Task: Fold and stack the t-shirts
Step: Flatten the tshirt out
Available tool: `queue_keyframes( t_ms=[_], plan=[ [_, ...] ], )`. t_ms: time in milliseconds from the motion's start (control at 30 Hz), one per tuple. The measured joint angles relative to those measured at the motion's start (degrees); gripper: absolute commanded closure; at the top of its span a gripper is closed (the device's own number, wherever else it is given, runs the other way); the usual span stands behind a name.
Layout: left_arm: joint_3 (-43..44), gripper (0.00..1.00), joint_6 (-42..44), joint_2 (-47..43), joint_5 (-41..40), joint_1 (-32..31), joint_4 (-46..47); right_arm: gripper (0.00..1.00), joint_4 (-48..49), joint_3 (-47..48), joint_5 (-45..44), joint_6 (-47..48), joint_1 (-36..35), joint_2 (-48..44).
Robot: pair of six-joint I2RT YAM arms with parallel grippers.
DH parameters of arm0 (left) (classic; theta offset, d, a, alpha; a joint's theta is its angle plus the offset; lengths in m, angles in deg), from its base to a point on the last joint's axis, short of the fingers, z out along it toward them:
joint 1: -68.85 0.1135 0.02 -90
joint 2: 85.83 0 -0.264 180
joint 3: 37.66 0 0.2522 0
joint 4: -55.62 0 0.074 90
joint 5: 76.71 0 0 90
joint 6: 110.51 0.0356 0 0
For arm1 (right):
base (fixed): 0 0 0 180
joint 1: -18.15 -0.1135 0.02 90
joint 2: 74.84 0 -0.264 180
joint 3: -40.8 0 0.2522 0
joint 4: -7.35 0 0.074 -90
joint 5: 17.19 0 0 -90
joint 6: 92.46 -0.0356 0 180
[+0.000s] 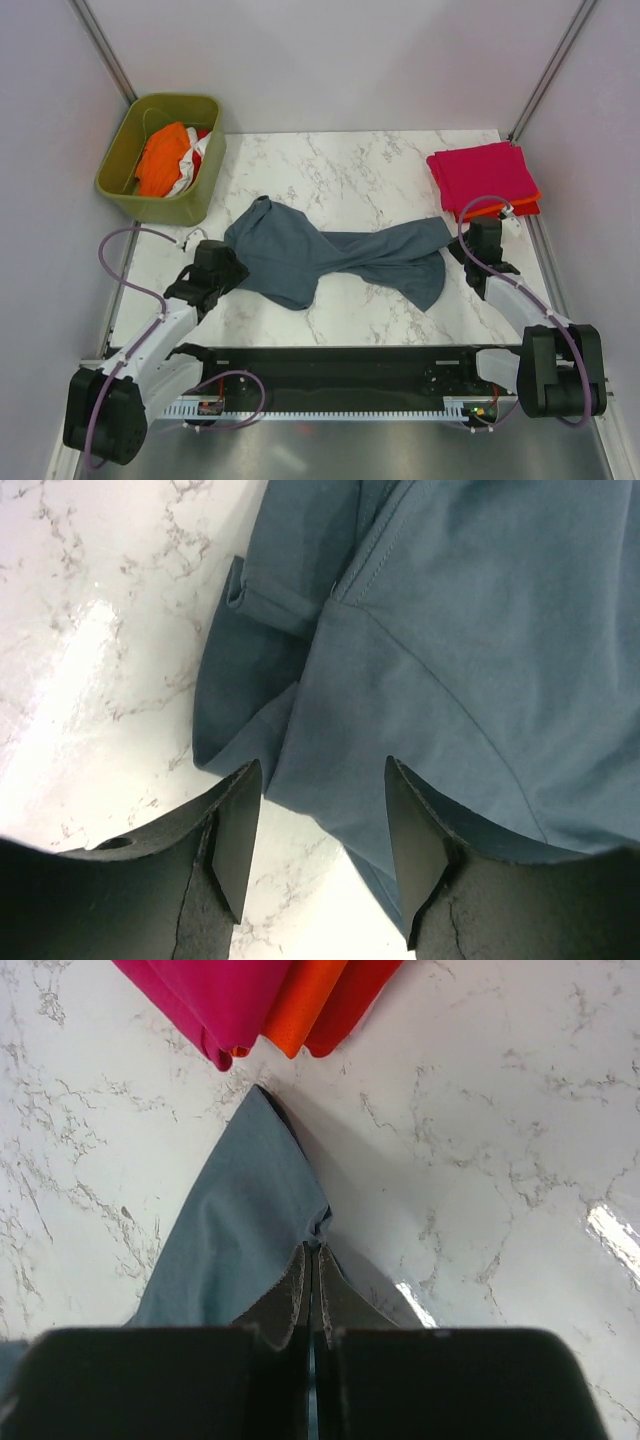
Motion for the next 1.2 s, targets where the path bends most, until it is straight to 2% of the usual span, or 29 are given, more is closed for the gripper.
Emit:
queue_keyframes(
  t_ms=[167,333,467,733,867,933,1000,1033,1067,1100,1200],
  plan=[
    [0.07,0.47,0.02,3.21,-0.37,0.0,2.97,1.0,-0.17,-0.35,0.37,0.39,0.04,0.02],
    [0.07,0.48,0.04,6.16,-0.15,0.0,5.38,1.0,-0.13,-0.39,0.59,0.61,0.04,0.11],
    [0.07,0.64,0.04,7.65,-0.17,0.0,6.16,1.0,-0.13,-0.39,0.74,0.63,0.04,0.11],
    [0.07,0.65,0.37,9.09,0.13,0.0,8.02,1.0,-0.11,-0.39,0.74,0.66,0.04,0.5],
    [0.09,0.54,0.59,10.93,0.37,0.0,8.22,1.0,-0.11,-0.39,0.74,0.66,0.04,0.63],
    [0.07,0.54,0.63,11.69,0.35,0.0,8.24,1.0,-0.13,-0.39,0.74,0.63,0.04,0.63],
    [0.09,0.64,0.66,12.37,0.37,0.0,8.26,1.0,-0.11,-0.39,0.74,0.66,0.04,0.63],
    [0.09,0.72,0.7,12.63,0.37,0.0,8.31,1.0,-0.11,-0.39,0.74,0.66,0.04,0.63],
    [0.09,0.89,0.74,12.94,0.39,0.0,8.31,1.0,-0.11,-0.39,0.74,0.66,0.04,0.63],
    [0.13,0.96,0.85,13.2,0.46,0.0,8.31,1.0,-0.11,-0.39,0.74,0.66,0.04,0.63],
    [0.72,0.98,1.79,13.38,0.76,0.0,7.89,1.0,-0.11,-0.42,0.74,0.66,0.04,0.63]
  ],
)
